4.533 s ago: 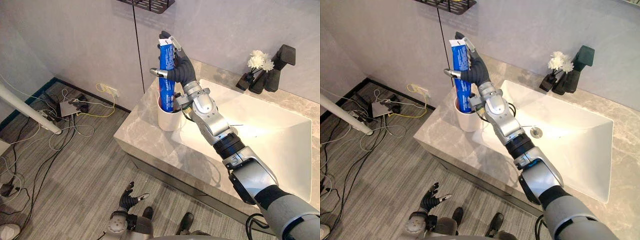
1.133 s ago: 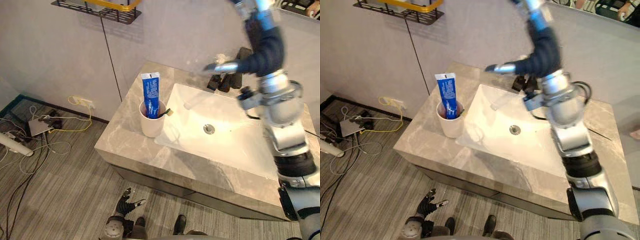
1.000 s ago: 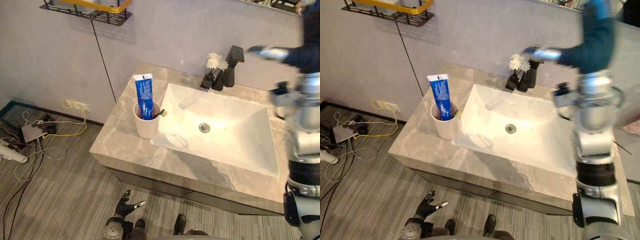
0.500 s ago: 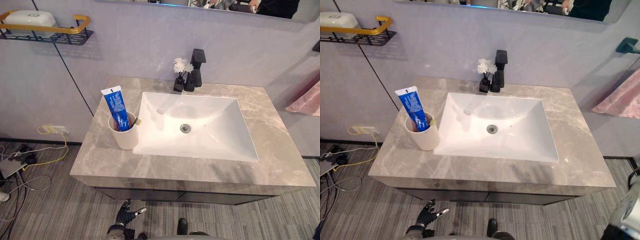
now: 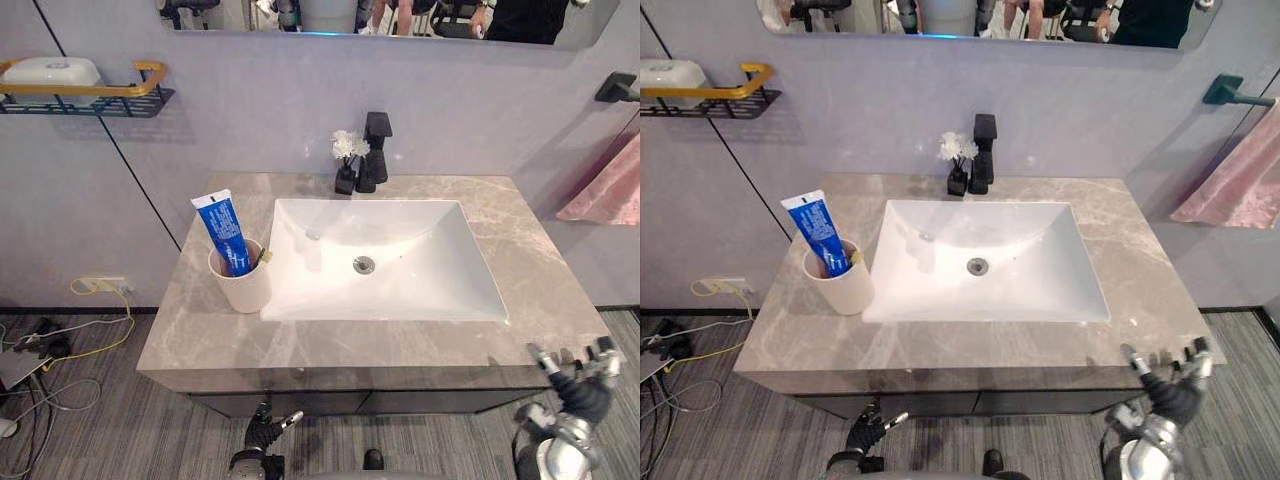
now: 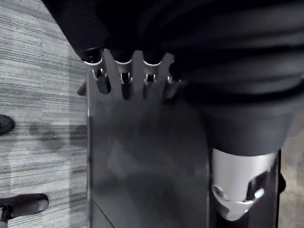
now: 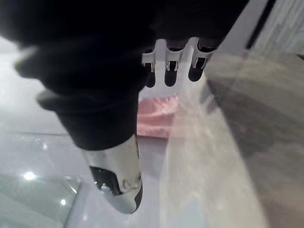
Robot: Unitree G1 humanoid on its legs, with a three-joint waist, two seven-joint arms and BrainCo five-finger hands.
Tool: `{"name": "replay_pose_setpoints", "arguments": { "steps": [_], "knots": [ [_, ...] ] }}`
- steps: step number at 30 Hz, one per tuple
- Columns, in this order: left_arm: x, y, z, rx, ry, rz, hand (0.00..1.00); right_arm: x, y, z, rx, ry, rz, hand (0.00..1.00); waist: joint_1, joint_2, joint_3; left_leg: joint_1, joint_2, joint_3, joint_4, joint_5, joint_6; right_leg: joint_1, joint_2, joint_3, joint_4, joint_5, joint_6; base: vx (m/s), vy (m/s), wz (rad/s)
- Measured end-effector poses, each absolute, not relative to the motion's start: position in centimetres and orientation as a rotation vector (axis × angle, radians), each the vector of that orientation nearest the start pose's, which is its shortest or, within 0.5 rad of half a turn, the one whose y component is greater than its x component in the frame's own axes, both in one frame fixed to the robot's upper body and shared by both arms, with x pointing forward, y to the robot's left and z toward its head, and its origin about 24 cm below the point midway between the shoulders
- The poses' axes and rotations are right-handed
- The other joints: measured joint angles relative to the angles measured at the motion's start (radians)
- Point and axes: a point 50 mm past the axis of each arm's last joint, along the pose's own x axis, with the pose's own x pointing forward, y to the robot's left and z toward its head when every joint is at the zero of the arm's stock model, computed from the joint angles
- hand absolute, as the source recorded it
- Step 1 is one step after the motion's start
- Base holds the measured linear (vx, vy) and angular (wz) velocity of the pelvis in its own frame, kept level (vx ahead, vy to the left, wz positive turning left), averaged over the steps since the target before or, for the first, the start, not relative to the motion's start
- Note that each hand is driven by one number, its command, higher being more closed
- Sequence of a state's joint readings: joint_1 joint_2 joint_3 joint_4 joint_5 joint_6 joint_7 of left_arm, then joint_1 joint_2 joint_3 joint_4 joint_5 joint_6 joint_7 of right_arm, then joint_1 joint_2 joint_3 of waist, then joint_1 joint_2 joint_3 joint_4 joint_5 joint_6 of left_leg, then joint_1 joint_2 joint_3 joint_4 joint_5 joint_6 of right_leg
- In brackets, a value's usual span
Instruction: Organize washtable
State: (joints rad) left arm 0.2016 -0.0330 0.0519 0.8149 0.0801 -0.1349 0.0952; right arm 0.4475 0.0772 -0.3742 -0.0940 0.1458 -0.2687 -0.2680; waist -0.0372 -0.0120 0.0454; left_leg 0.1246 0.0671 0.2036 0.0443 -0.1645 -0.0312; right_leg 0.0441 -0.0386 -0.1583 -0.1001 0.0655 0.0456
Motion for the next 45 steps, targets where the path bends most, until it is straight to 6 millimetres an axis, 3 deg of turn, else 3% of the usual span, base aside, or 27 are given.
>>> {"name": "replay_pose_setpoints", "arguments": {
  "steps": [8, 26, 31, 33, 36, 37, 39, 42, 45],
  "knots": [
    [10.1, 17.4, -14.5, 0.083, 0.894, 0.163, 0.0, 10.2, -26.7, -2.3, 0.0, 0.176, -0.74, 0.0, 0.008, -0.019, -0.01, 0.024, 0.025, 0.039, 0.008, -0.01, -0.016, 0.022, 0.02, -0.001, 0.0, -0.011, -0.013, 0.0, -0.037, -0.04],
    [10.0, 17.2, -14.7, 0.096, 0.906, 0.19, 0.0, 10.0, -26.5, -2.2, -0.056, 0.178, -0.814, 0.0, 0.024, -0.003, -0.014, 0.032, 0.041, 0.058, 0.009, -0.013, -0.022, 0.026, 0.035, -0.003, 0.0, -0.015, -0.02, -0.01, -0.012, -0.02],
    [9.9, 17.2, -14.8, 0.088, 0.915, 0.208, 0.0, 9.3, -27.4, -1.8, -0.017, 0.158, -0.919, 0.0, 0.031, 0.01, -0.012, 0.045, 0.056, 0.09, 0.01, -0.019, -0.031, 0.033, 0.047, 0.004, 0.0, -0.02, -0.026, 0.01, -0.03, -0.07],
    [9.6, 17.1, -15.0, 0.077, 0.925, 0.214, 0.0, 7.3, -28.4, -3.2, 0.053, 0.228, -1.069, 0.0, 0.049, 0.021, -0.01, 0.06, 0.066, 0.113, 0.009, -0.025, -0.039, 0.037, 0.057, 0.015, 0.012, -0.029, -0.031, 0.04, -0.037, -0.13],
    [9.2, 16.5, -15.2, 0.058, 0.949, 0.213, 0.0, 3.1, -29.0, -6.8, 0.141, 0.441, -1.275, 0.0, 0.048, 0.035, -0.009, 0.064, 0.074, 0.132, 0.006, -0.027, -0.044, 0.01, 0.062, 0.021, 0.07, -0.066, -0.029, 0.05, -0.027, -0.09],
    [9.1, 15.9, -15.3, 0.041, 0.957, 0.208, 0.0, 1.9, -29.5, -7.2, 0.16, 0.464, -1.349, 0.0, 0.046, 0.055, -0.005, 0.064, 0.073, 0.14, 0.005, -0.028, -0.045, -0.003, 0.06, 0.024, 0.087, -0.075, -0.027, 0.03, -0.001, -0.09],
    [9.0, 15.5, -15.4, 0.028, 0.965, 0.203, 0.0, 0.1, -30.0, -7.7, 0.183, 0.5, -1.454, 0.0, 0.042, 0.071, -0.005, 0.064, 0.071, 0.143, 0.006, -0.028, -0.045, -0.008, 0.055, 0.019, 0.108, -0.092, -0.023, 0.04, 0.011, 0.06],
    [9.2, 15.6, -15.4, 0.032, 0.958, 0.204, 0.0, -1.3, -29.7, -9.1, 0.26, 0.557, -1.537, 0.0, 0.052, 0.063, -0.006, 0.065, 0.074, 0.136, 0.005, -0.028, -0.045, -0.013, 0.053, 0.0, 0.134, -0.109, -0.021, 0.03, -0.008, 0.2],
    [9.4, 15.6, -15.4, 0.036, 0.957, 0.201, 0.0, -0.2, -27.3, -11.5, 0.349, 0.676, -1.434, 0.0, 0.054, 0.056, -0.006, 0.065, 0.071, 0.129, 0.002, -0.028, -0.045, -0.01, 0.049, -0.006, 0.133, -0.11, -0.021, 0.0, -0.009, 0.06]
  ]
}}
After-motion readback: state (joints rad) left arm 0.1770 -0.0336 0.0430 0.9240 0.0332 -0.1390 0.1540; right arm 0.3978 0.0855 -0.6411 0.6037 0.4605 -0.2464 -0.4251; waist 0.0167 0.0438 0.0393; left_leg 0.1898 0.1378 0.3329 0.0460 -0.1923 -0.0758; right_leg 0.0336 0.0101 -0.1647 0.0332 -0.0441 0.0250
